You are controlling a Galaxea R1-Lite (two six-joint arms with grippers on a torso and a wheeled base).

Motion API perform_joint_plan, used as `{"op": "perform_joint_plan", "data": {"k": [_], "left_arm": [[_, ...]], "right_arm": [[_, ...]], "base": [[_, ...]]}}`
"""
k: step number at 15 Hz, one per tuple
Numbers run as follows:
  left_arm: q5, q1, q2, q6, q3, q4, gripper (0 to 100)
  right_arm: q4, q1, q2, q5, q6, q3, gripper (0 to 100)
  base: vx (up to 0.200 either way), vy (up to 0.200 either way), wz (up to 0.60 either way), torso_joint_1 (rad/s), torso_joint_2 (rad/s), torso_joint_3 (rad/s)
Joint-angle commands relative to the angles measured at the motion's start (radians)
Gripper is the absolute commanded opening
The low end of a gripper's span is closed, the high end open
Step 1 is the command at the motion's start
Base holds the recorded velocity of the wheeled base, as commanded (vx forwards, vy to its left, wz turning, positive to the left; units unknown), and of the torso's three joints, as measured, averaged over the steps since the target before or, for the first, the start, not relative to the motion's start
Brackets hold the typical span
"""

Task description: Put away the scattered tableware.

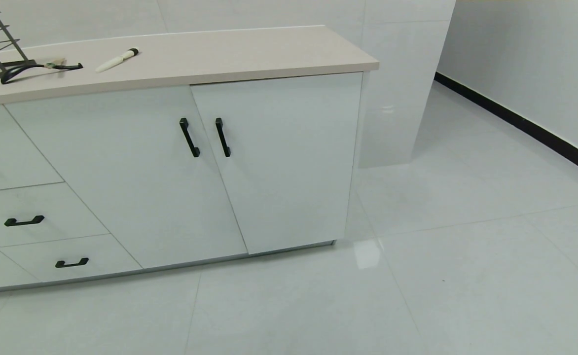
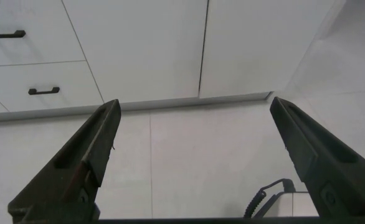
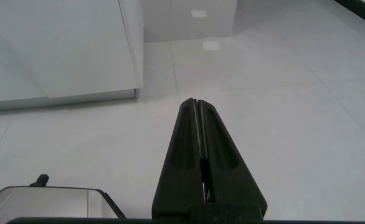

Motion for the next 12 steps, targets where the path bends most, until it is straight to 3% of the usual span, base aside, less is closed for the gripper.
{"op": "perform_joint_plan", "data": {"k": [1, 4, 12], "left_arm": [[0.0, 0.001, 0.0, 0.0, 0.0, -0.001, 100], [0.0, 0.001, 0.0, 0.009, 0.002, -0.001, 100], [0.0, 0.001, 0.0, 0.03, 0.002, 0.001, 100]], "right_arm": [[0.002, 0.001, 0.002, 0.0, 0.0, 0.0, 0], [0.002, 0.001, 0.002, -0.001, 0.001, 0.0, 0], [0.002, 0.001, 0.002, -0.001, 0.001, 0.0, 0]], "base": [[0.2, 0.2, 0.0, 0.002, 0.01, -0.002], [0.2, 0.0, 0.0, 0.002, 0.0, -0.002], [0.0, 0.2, 0.0, 0.006, 0.01, 0.001]]}}
